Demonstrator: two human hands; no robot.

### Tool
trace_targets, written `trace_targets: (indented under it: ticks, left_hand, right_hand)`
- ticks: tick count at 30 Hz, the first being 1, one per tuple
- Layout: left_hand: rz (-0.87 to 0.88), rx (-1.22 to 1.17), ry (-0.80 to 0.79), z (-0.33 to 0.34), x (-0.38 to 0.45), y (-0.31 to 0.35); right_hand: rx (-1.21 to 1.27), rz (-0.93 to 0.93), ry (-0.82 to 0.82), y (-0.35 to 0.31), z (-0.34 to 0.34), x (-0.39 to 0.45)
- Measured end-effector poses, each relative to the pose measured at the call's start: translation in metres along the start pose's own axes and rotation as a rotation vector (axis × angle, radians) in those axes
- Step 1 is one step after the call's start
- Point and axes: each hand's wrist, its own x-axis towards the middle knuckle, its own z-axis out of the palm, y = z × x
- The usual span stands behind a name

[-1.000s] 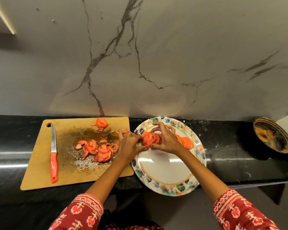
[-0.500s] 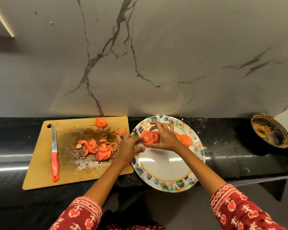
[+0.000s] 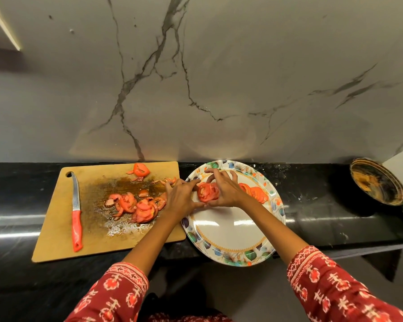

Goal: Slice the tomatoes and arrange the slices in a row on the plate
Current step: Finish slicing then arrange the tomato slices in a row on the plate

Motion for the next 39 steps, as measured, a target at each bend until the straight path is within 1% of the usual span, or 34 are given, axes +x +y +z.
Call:
trace_targets:
  ticks: [5, 11, 14, 18, 23, 26, 31, 39]
  left_hand:
    - [-0.026, 0.016, -0.025, -0.002, 0.005, 0.003]
    - [-0.039, -0.012, -0.052, -0.002, 0.008, 0.002]
    - [-0.03, 0.004, -0.07, -0.004, 0.009, 0.005]
    - [-0.009, 0.035, -0.059, -0.005, 0.011, 0.007]
    - [-0.051, -0.003, -0.002, -0.004, 0.009, -0.002]
    - [-0.068, 0.028, 0.021, -0.005, 0.005, -0.006]
    - [-0.078, -0.03, 0.021, 0.0, 0.005, -0.01]
    - [-0.11, -0.023, 0.043, 0.0, 0.002, -0.009]
  right_hand:
    - [0.059, -0.013, 0.022, 0.003, -0.002, 0.002]
    - [0.084, 0.015, -0.036, 0.005, -0.003, 0.003]
    - [0.099, -0.005, -0.04, 0.004, -0.002, 0.004]
    - [0.091, -0.032, -0.02, 0.004, -0.003, 0.003]
    - [-0.001, -0.015, -0.03, 0.005, -0.001, 0.002]
    - [-0.027, -0.031, 0.003, 0.004, 0.004, 0.005]
    - [0.01, -0.034, 0.073, 0.003, 0.011, 0.008]
    - [-0.087, 0.005, 0.041, 0.01, 0.013, 0.011]
